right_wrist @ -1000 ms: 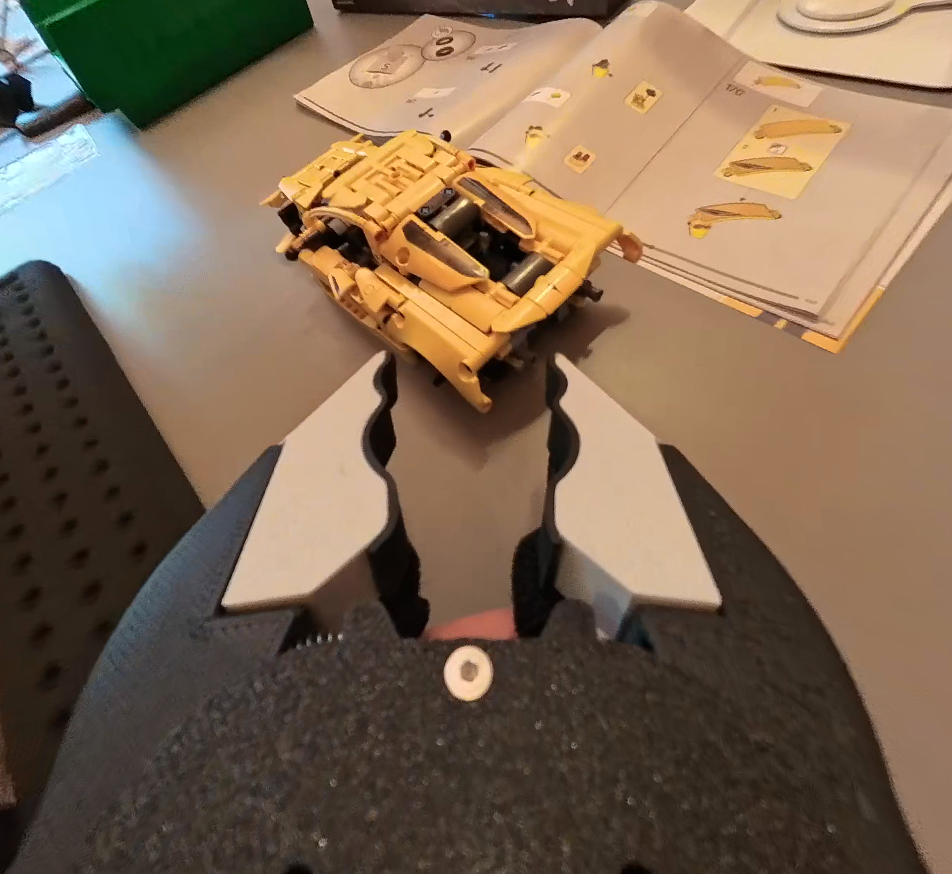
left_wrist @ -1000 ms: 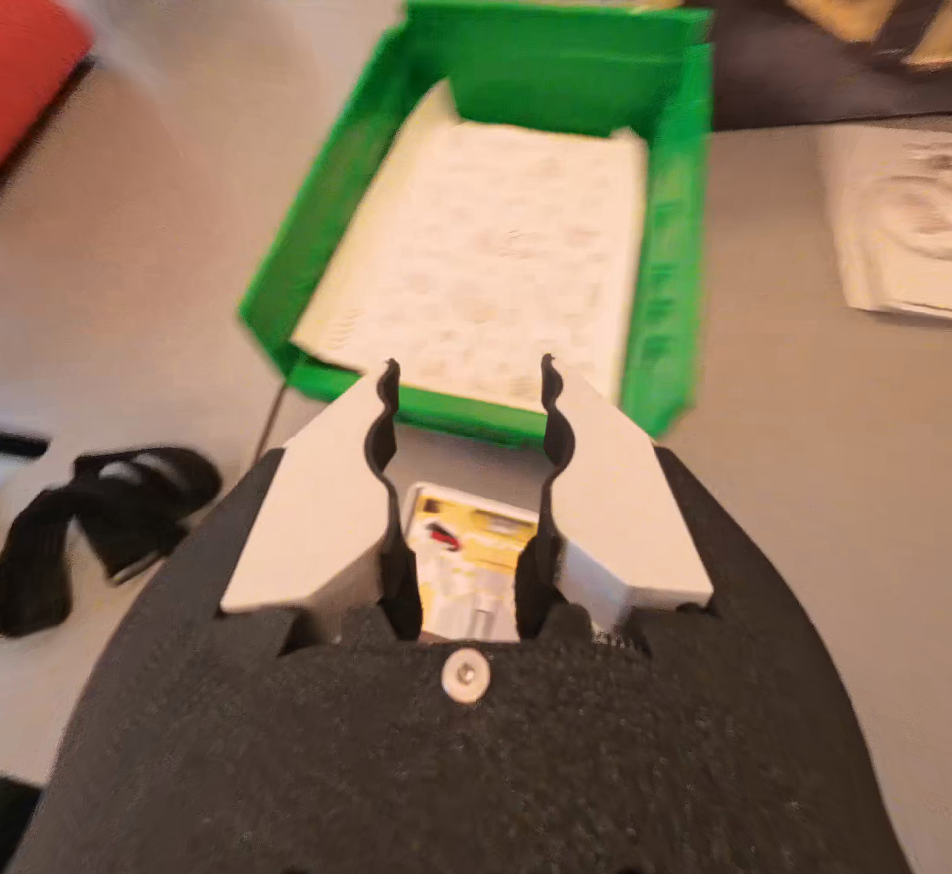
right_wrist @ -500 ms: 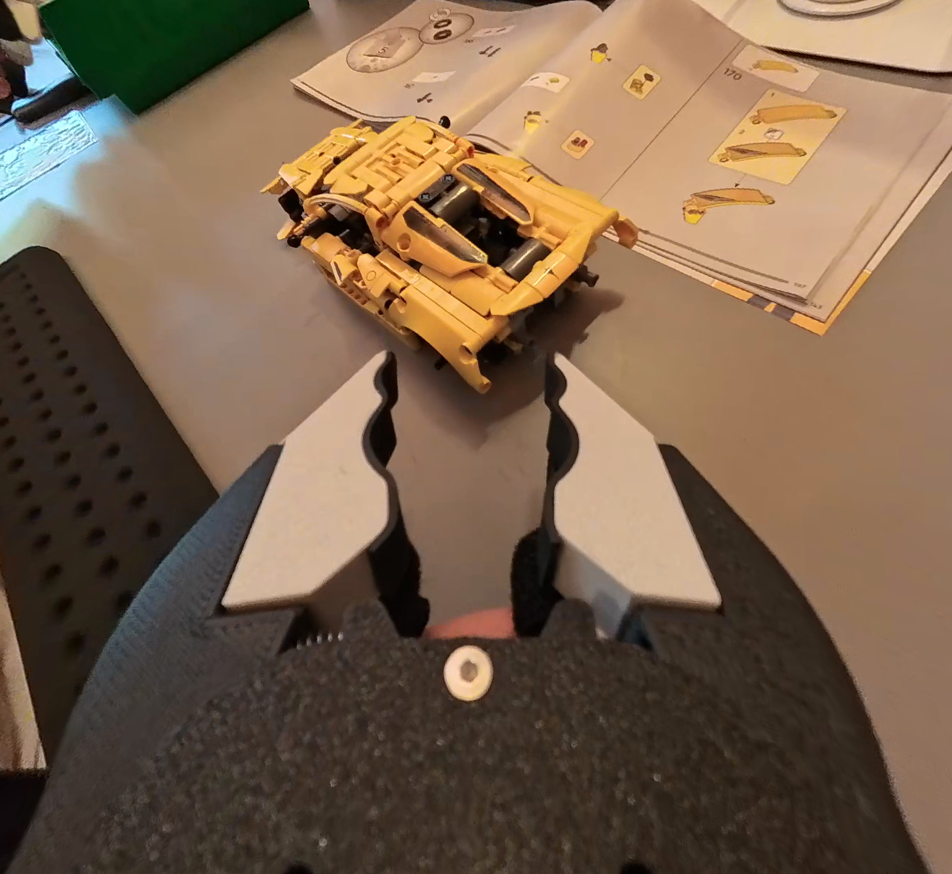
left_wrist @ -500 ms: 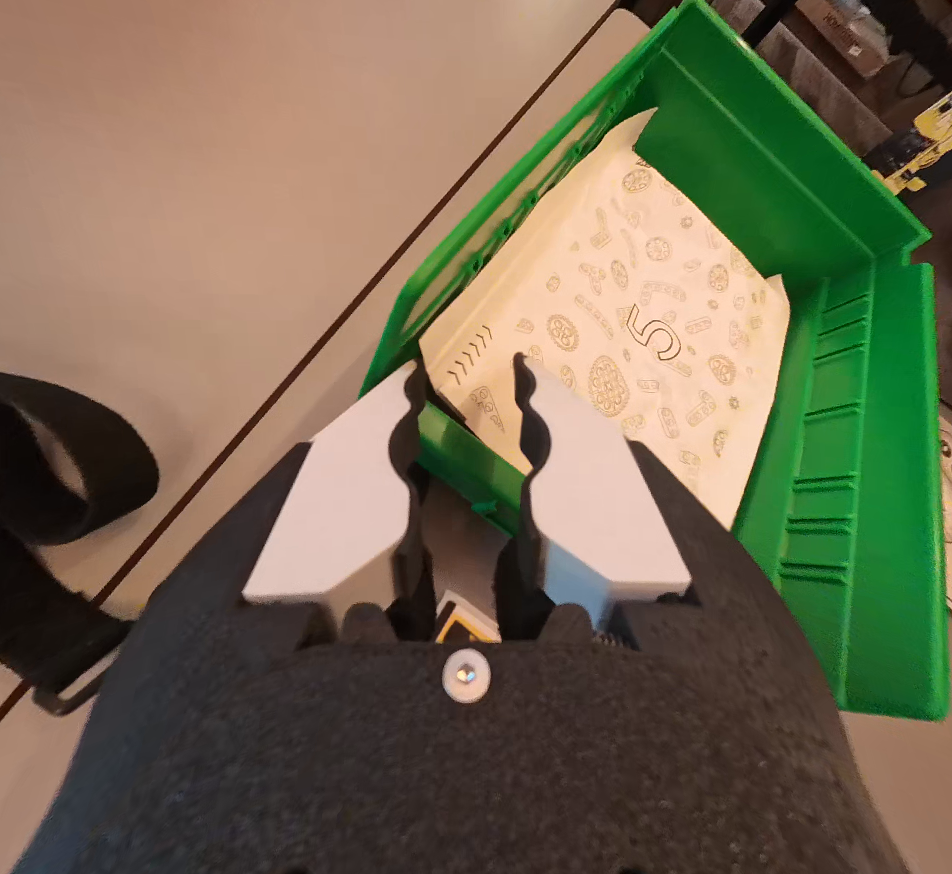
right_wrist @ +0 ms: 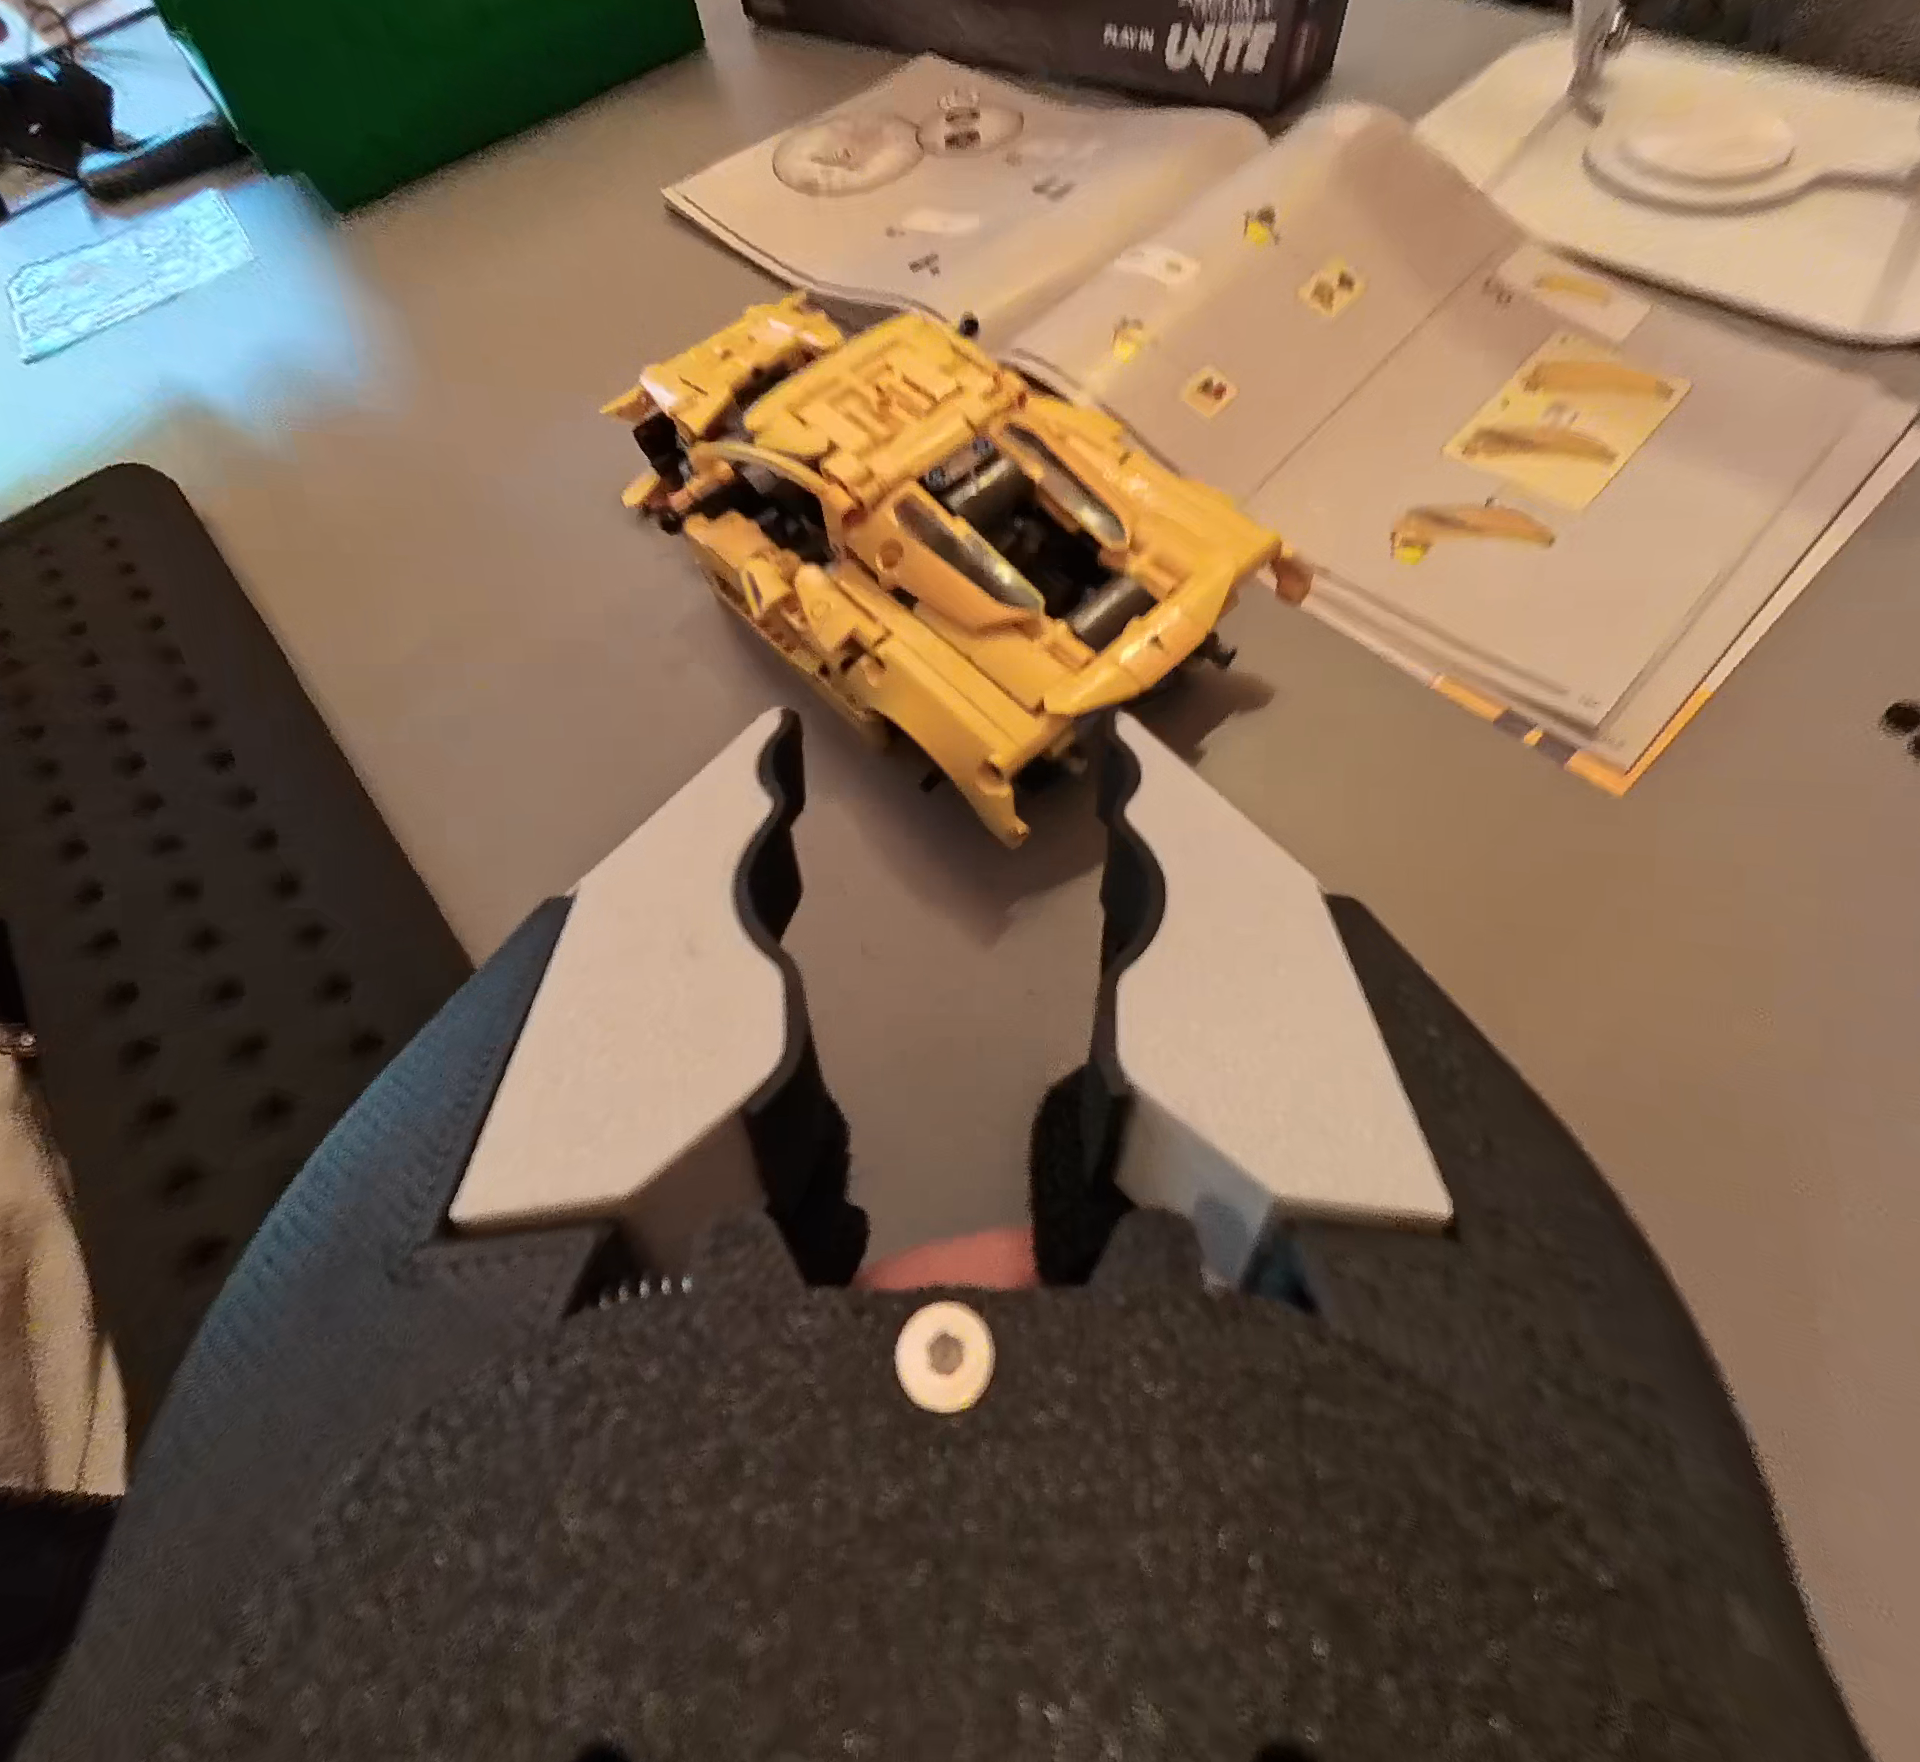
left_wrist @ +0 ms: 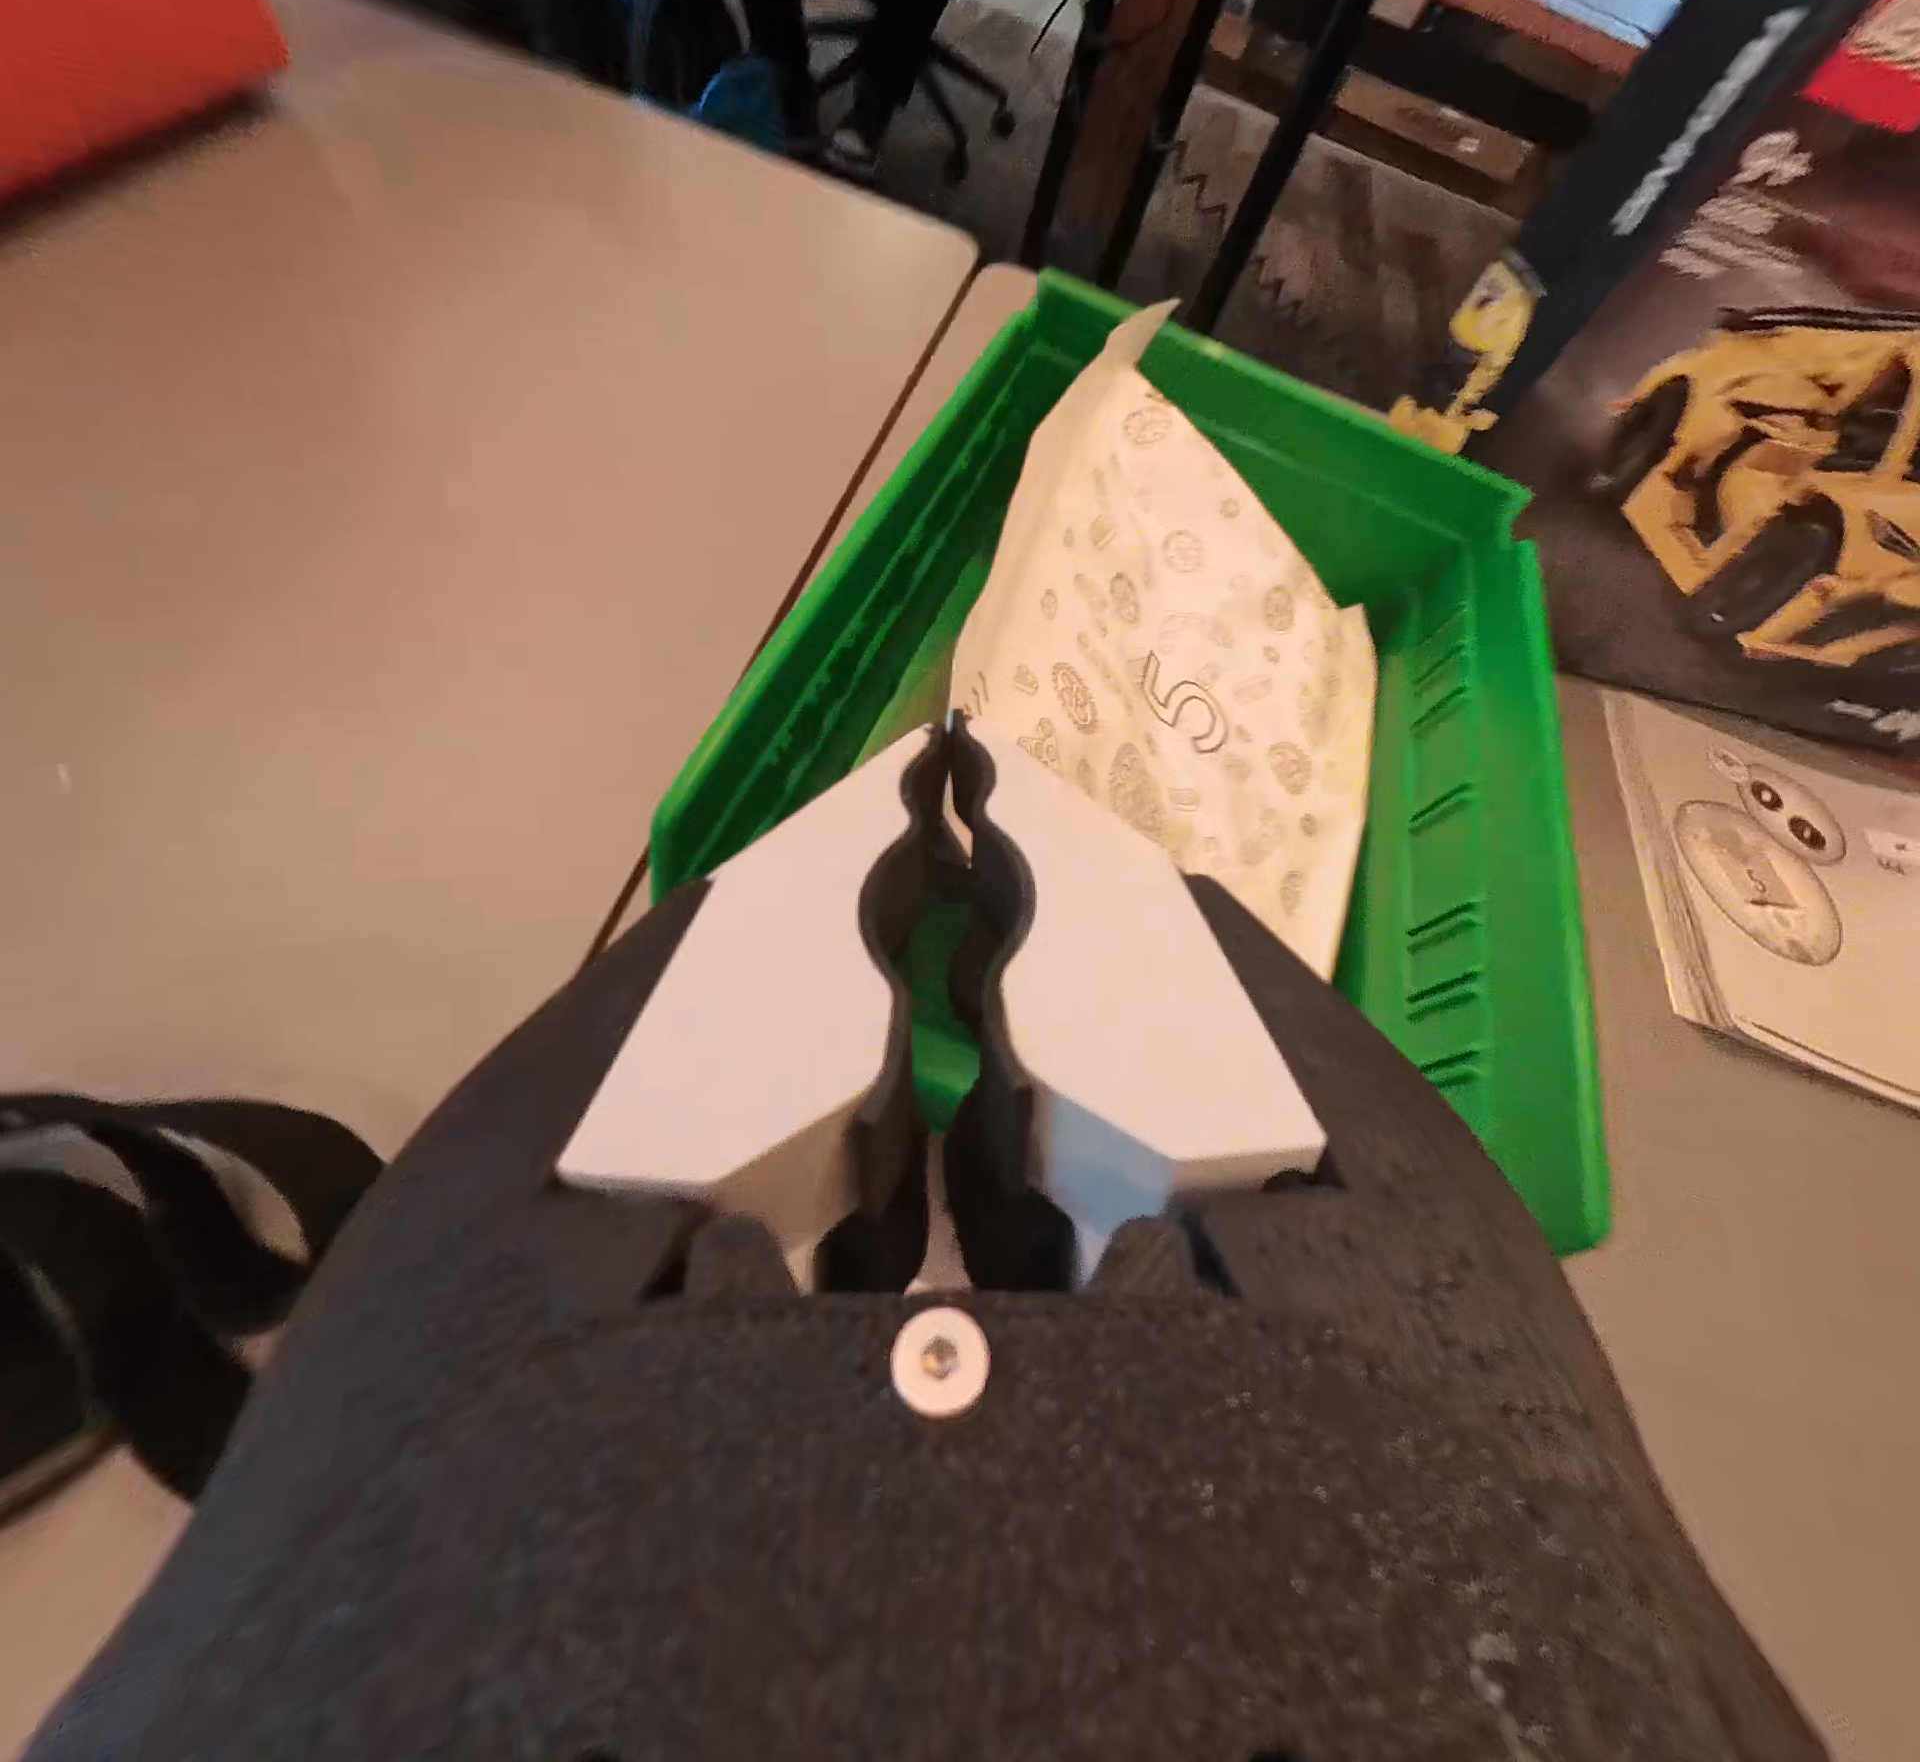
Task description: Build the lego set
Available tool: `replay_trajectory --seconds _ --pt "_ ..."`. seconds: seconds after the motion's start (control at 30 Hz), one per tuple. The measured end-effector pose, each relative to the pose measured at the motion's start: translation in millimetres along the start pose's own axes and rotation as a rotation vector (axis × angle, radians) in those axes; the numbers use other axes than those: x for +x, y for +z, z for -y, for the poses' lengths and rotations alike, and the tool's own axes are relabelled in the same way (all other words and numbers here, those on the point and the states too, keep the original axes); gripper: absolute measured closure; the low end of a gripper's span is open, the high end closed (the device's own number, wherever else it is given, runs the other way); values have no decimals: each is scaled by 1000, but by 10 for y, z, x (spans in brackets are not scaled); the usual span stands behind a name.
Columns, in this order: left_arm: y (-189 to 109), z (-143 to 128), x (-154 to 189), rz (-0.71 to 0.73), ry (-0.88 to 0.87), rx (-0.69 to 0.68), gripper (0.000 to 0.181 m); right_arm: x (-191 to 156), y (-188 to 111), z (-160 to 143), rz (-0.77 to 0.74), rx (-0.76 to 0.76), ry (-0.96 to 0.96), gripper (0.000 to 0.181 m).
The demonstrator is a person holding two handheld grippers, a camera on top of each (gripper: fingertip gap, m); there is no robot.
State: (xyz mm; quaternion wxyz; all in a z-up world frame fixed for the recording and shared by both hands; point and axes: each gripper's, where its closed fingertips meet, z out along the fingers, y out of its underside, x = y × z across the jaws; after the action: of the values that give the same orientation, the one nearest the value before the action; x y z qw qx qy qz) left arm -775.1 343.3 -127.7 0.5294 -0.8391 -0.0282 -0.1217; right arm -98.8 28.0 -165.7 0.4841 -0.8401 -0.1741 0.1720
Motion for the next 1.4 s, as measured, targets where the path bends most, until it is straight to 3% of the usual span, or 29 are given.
replay_trajectory --seconds 0.17,0.33,0.43,0.53,0.67,0.83,1.0,1.1,1.27,1.4 --pt "-327 665 725 -95 264 89 181 -181 -175 508 21 89 -120 126" --pt "-701 1244 1461 -73 544 158 181 -530 -257 895 94 155 -191 126" --pt "-1060 1510 1867 -74 678 224 181 -770 -283 1048 138 193 -225 126" --pt "-1470 1596 2276 -142 762 269 181 -990 -290 1179 176 239 -245 126" --pt "-1968 1392 2778 -292 827 286 181 -1281 -260 1353 232 284 -270 126" --pt "-2358 803 3261 -525 805 283 181 -1652 -192 1495 317 271 -305 129" --pt "-2414 -26 3579 -753 719 210 181 -2034 -57 1606 394 222 -386 133" --pt "-2376 -420 3658 -885 608 148 181 -2205 175 1718 441 204 -435 135" --pt "-2614 -550 3782 -1092 508 163 181 -2752 603 1985 644 157 -542 140" --pt "-2677 -585 3849 -1126 563 154 181 -3138 867 2031 759 107 -666 146"
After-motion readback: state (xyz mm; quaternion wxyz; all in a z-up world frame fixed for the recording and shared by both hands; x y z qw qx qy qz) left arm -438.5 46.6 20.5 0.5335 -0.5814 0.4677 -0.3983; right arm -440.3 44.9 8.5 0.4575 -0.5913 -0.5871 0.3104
